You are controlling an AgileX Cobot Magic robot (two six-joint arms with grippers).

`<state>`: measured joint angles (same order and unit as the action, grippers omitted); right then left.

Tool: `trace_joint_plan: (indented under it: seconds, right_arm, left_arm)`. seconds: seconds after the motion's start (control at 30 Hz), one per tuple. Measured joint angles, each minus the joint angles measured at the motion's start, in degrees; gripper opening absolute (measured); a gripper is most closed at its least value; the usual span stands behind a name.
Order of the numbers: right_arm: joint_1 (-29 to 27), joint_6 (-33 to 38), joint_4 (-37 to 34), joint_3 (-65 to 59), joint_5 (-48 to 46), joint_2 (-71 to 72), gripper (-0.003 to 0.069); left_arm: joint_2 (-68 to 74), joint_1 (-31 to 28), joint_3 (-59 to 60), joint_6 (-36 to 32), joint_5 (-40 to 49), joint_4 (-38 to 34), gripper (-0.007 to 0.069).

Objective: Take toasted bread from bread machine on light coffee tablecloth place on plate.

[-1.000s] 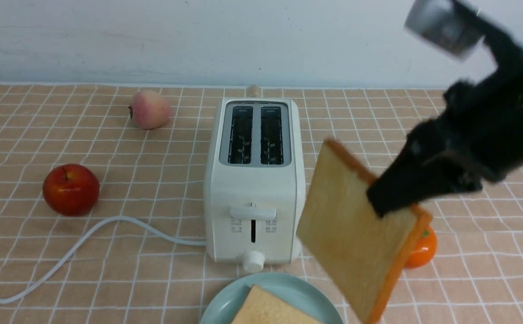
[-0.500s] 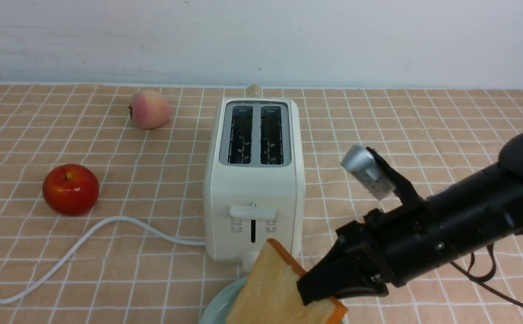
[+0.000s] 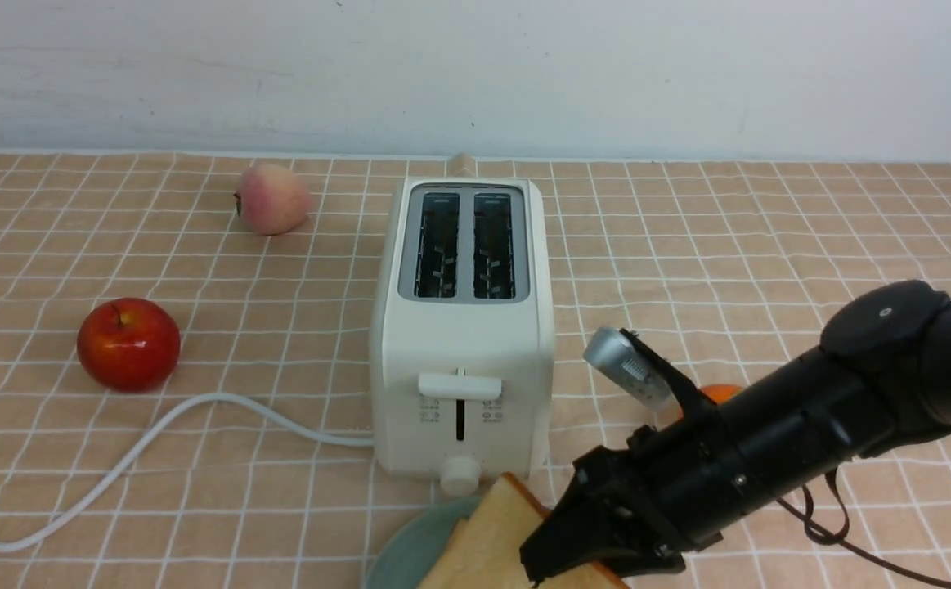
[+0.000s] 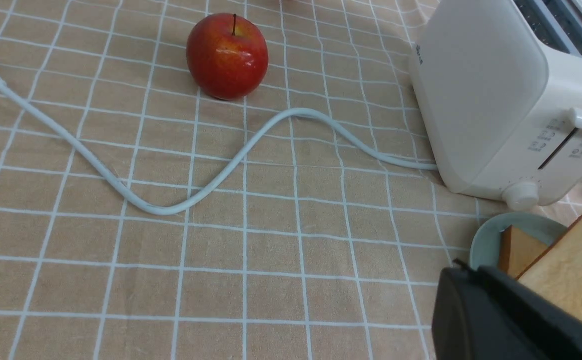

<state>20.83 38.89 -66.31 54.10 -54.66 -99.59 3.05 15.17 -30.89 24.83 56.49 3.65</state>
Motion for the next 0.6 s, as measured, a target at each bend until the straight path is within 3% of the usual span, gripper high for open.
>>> trace_joint_plan:
  seconds: [0.13, 0.23, 0.4, 0.53, 0.6]
  right_arm:
    - [-0.89, -3.16, 4.31, 1.23, 0.62, 0.00, 0.0437]
    - [-2.52, -7.49, 12.21, 5.01, -0.96, 0.06, 0.0483]
    - [-4.16, -15.11, 25.49, 12.78, -6.56, 1.12, 0.0496]
    - [-5.59, -23.18, 34.81, 19.70, -12.42, 3.31, 0.0447]
    - [-5.95, -26.08, 37.81, 22.49, -13.71, 5.78, 0.0372]
  left_arm:
    - [0.00, 0.00, 0.00, 0.00, 0.15, 0.00, -0.0014]
    - [0.00, 0.00, 0.00, 0.00, 0.51, -0.05, -0.0014]
    - [0.00, 0.00, 0.00, 0.00, 1.26, -0.05, -0.0014]
    - [0.00, 0.00, 0.00, -0.05, 1.44, -0.05, -0.0014]
    - [0.00, 0.00, 0.00, -0.05, 1.44, 0.00, -0.0014]
